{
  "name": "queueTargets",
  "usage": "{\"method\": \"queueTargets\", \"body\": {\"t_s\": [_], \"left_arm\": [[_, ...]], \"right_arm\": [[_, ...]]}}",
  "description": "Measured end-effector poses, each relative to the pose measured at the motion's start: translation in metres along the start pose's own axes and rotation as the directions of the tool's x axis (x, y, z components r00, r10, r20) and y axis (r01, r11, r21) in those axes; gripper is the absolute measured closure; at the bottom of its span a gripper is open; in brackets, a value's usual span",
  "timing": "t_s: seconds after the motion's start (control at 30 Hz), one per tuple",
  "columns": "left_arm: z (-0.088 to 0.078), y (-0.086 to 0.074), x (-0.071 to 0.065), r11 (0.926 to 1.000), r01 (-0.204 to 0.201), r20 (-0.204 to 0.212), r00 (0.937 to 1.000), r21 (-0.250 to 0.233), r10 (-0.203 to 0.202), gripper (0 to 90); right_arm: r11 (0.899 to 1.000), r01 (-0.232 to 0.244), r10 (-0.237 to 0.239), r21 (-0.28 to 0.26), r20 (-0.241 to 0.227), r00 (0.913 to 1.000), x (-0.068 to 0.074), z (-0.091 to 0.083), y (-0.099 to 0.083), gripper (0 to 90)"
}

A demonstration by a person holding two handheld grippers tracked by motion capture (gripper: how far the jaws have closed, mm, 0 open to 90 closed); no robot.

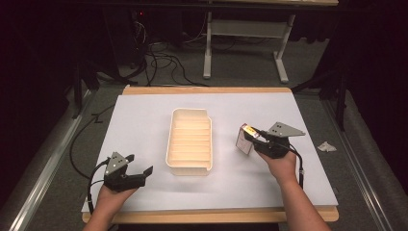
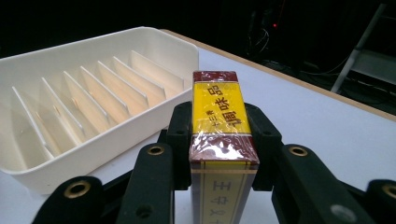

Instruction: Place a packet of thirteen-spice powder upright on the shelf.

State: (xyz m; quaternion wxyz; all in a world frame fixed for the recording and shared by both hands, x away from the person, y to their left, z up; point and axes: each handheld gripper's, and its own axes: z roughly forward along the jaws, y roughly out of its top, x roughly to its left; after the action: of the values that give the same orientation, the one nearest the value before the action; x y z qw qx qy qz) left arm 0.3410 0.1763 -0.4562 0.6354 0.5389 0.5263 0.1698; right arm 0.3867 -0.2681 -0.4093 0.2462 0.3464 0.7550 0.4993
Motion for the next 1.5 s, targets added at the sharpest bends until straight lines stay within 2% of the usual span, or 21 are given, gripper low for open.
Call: {"method": "queueTargets", "body": {"t_s": [0.63,0.8,1.1,1.33,1.5], "left_arm": [[-0.002,0.003,0.000,0.9999,-0.002,0.004,1.0000,-0.016,0.003,14.9],[-0.002,0.004,0.000,0.9997,0.012,0.003,0.9999,-0.021,-0.011,14.9],[-0.003,0.004,0.001,0.9998,0.007,0.002,1.0000,-0.018,-0.007,14.7],[-0.003,0.005,0.001,0.9997,0.010,0.002,0.9999,-0.021,-0.010,14.6],[-0.004,0.005,0.001,0.9998,0.006,0.004,1.0000,-0.019,-0.006,14.6]], "right_arm": [[0.999,0.035,-0.037,-0.029,-0.067,0.9970,0.003,-0.005,0.006,68.7],[0.998,0.047,-0.051,-0.040,-0.103,0.9934,0.005,-0.005,0.009,68.7],[0.997,0.052,-0.061,-0.064,-0.155,0.9860,0.007,-0.006,0.012,68.7],[0.996,0.043,-0.055,-0.076,-0.162,0.9853,0.011,-0.007,0.015,68.7],[0.995,0.056,-0.070,-0.087,-0.172,0.9825,0.014,-0.008,0.018,68.7]]}}
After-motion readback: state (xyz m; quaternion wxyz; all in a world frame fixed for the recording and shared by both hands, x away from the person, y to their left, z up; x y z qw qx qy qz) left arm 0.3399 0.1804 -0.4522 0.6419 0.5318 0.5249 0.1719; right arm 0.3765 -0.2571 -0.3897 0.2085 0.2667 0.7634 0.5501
